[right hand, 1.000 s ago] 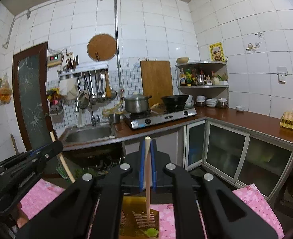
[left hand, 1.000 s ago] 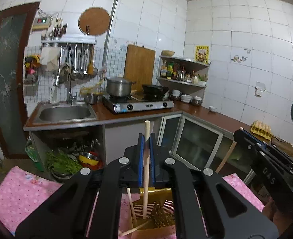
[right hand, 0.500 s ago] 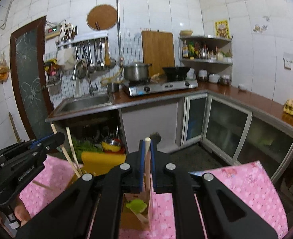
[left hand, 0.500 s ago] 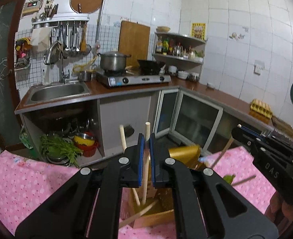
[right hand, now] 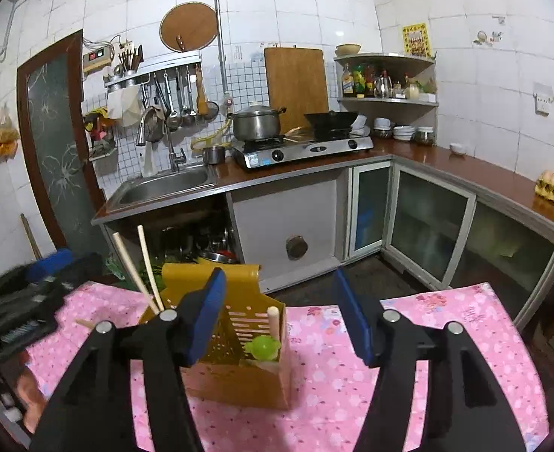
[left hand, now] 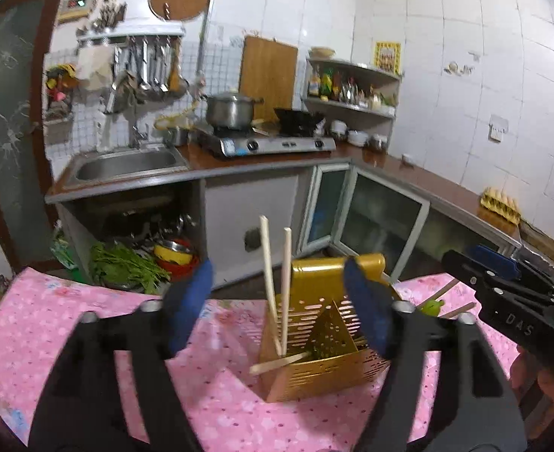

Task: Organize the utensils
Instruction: 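Grasp the blue-handled spoon with the left tool while the right tool grasps the wooden spoon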

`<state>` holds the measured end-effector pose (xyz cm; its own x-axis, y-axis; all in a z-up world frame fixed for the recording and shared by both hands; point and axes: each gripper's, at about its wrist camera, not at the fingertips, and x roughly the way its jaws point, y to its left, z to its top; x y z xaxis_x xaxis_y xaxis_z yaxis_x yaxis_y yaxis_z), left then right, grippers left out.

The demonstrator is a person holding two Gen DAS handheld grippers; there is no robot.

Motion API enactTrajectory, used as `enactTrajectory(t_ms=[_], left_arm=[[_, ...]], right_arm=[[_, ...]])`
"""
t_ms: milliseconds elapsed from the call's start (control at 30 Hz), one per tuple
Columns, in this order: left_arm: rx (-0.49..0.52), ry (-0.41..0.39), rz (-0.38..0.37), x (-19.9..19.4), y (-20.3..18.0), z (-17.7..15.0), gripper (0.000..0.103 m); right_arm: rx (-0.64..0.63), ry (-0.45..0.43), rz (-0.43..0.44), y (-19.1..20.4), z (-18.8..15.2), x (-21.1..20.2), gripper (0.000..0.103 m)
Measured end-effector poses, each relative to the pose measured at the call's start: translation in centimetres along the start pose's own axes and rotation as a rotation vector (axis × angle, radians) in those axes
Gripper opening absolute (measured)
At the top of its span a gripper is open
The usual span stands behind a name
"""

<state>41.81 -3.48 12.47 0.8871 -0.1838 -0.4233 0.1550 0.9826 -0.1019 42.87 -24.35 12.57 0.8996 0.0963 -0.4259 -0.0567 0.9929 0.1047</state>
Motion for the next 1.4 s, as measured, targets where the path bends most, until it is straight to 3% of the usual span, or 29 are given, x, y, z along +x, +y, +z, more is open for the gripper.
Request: enactTrajectory(t_ms=[267,567,967,1400], left_arm=[[-0.016,0.03,0.021,-6.0,3.0,-1.2,0.096],[-0.037,0.124,0.03,-9.0,5.4,-5.8,0.098],[-0.028,0.249,0.041,-8.5,6.1,-12.5,0.098],[-0.034,0.288,0.055,-8.2,6.2,-16.2,0.098]], right_arm=[[-0.01,0.026,-0.079,-0.3,-1.6,-4.8,0.065],[-0.062,0.091,-0.084,1.0,-6.9,-8.0,0.065],[-0.015,0.229,-0.088,0.2,-14.3,-6.4,0.065],[0.001,0.202,-0.101,0.5,-17.0,-6.5,0.065]])
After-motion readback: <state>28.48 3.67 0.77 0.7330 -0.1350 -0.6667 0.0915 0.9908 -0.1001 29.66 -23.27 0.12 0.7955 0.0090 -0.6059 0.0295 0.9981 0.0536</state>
